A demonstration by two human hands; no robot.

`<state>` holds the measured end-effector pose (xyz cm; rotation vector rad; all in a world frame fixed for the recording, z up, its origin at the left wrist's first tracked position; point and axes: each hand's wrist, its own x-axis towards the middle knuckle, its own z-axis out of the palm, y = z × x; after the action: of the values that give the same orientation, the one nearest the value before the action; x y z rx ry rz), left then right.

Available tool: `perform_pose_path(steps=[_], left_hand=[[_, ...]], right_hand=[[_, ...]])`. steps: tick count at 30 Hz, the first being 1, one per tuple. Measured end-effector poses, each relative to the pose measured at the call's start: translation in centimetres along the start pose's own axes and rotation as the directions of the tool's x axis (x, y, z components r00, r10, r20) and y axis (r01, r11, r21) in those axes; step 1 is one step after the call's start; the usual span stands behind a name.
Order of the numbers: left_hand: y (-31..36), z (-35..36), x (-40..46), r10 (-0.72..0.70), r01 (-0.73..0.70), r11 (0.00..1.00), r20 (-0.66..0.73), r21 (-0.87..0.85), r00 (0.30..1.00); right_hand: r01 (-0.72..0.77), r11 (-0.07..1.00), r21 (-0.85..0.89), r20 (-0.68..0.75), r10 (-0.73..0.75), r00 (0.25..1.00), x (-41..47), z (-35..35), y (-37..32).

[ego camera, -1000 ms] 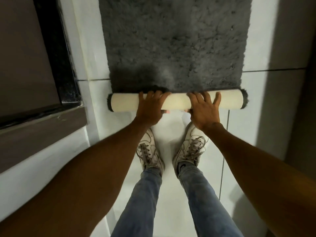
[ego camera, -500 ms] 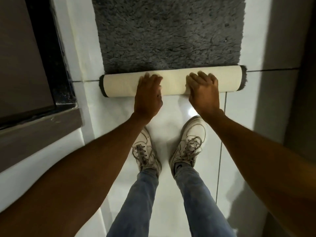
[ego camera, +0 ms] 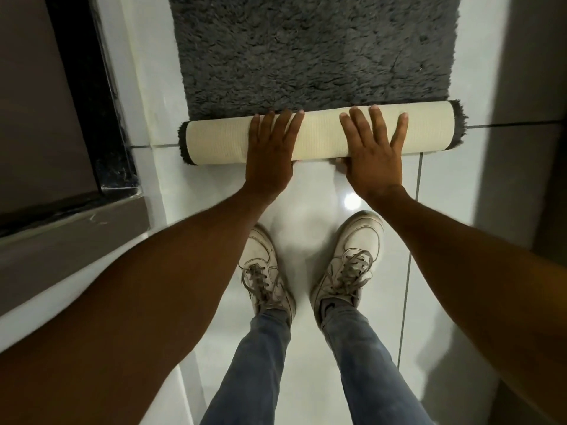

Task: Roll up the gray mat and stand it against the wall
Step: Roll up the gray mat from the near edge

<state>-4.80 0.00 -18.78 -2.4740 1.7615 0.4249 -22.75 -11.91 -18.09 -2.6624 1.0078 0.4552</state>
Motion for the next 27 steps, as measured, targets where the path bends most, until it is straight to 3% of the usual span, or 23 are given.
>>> perform_pose_path(steps=[3,6,10,14,16,18,20,22,24,27], left_hand=[[0.6,-0.3,-0.7,-0.026,0.025,0.999,-0.056,-0.031,0.998],[1.6,-0.7,-3.3,-0.032,0.031,0.995,0.0,-0.094,1.0],[3.1,-1.3,-6.6,0.02,0.011,0.993,0.271,-0.115,0.962],[1.0,-3.0,-2.9,0.127,0.001,0.971,0.522,-0.238,0.843],[0.1,-4.3,-1.2,0.165,-0.061,0.964,0.403,-0.257,0.9],[-0.1,-4.5,-1.3,0.123,-0.091,0.97,0.133,-0.224,0.983],[0.2,-4.0,-2.6,0.085,-0.092,0.971,-0.041,-0.219,0.996],[0.6,-3.0,-3.8,0.085,-0.076,0.986,0.052,-0.151,0.995],[0.7,-2.2,-4.0,0.093,-0.084,0.995,0.193,-0.051,0.977],[0.7,-1.4,-2.6,0.066,-0.065,0.998,0.182,-0.011,0.981]], right_hand=[[-0.027,1.0,0.012,-0.034,0.028,0.999,-0.7,0.3,-0.5],[-0.049,0.996,0.077,0.027,0.047,0.999,-3.6,0.0,-1.0],[-0.086,0.989,0.117,0.265,0.052,0.963,-7.4,-1.6,-1.0],[-0.07,0.972,0.226,0.477,-0.047,0.878,-2.4,-4.9,1.3],[-0.089,0.926,0.366,0.408,-0.074,0.91,-0.3,-6.2,2.6],[0.009,0.95,0.313,0.129,-0.052,0.99,-0.3,-6.2,2.9],[0.123,0.966,0.229,-0.09,-0.105,0.99,-1.6,-4.7,2.2],[0.162,0.967,0.198,-0.053,-0.154,0.987,-2.7,-3.4,1.3],[0.161,0.983,0.09,0.105,-0.17,0.98,-2.8,-2.3,1.5],[0.182,0.983,-0.034,0.145,-0.175,0.974,-1.2,-1.2,1.8]])
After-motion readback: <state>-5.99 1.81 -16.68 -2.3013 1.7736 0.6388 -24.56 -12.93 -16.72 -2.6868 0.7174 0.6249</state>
